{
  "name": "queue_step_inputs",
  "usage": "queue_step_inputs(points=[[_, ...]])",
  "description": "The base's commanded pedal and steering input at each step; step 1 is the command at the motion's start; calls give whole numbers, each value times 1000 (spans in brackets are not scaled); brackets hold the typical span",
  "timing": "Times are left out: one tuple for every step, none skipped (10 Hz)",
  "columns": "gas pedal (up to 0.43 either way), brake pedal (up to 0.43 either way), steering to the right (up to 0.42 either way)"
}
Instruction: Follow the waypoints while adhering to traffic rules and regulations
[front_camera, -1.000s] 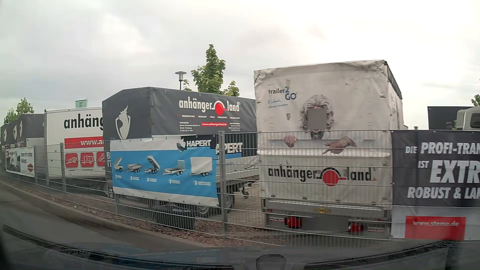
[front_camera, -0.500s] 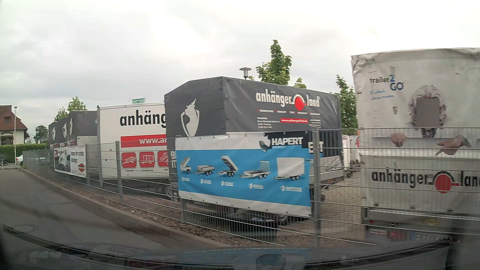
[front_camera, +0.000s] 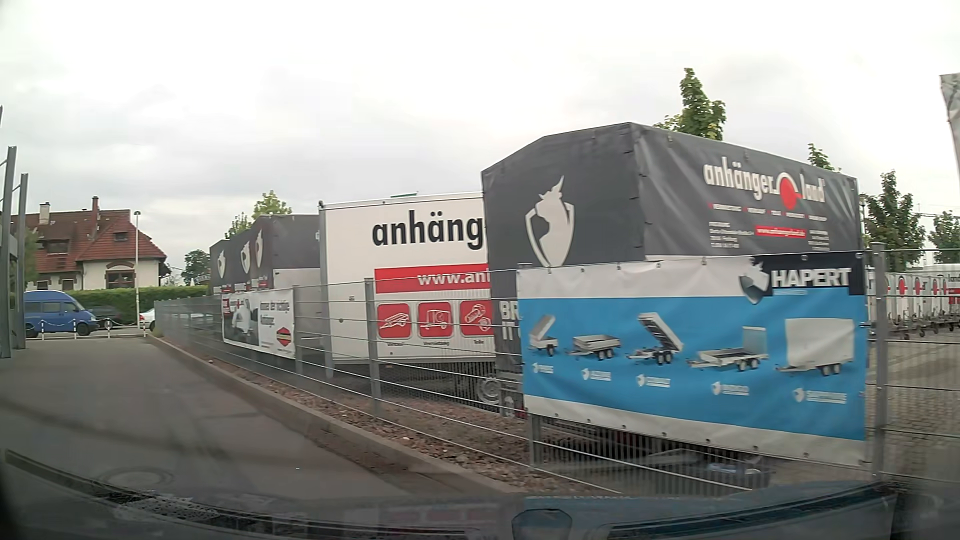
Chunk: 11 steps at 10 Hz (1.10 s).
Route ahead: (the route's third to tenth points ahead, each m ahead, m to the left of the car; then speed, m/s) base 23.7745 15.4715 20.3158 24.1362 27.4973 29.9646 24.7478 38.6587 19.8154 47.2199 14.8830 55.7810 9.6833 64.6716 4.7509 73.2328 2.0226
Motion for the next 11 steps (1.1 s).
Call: queue_step_inputs(points=[[67, 0, -771], [67, 0, -739], [67, 0, -716], [67, 0, -688], [67, 0, -667], [67, 0, -641], [67, 0, -616], [67, 0, -596], [67, 0, -564], [67, 0, -536], [67, 0, -514]])
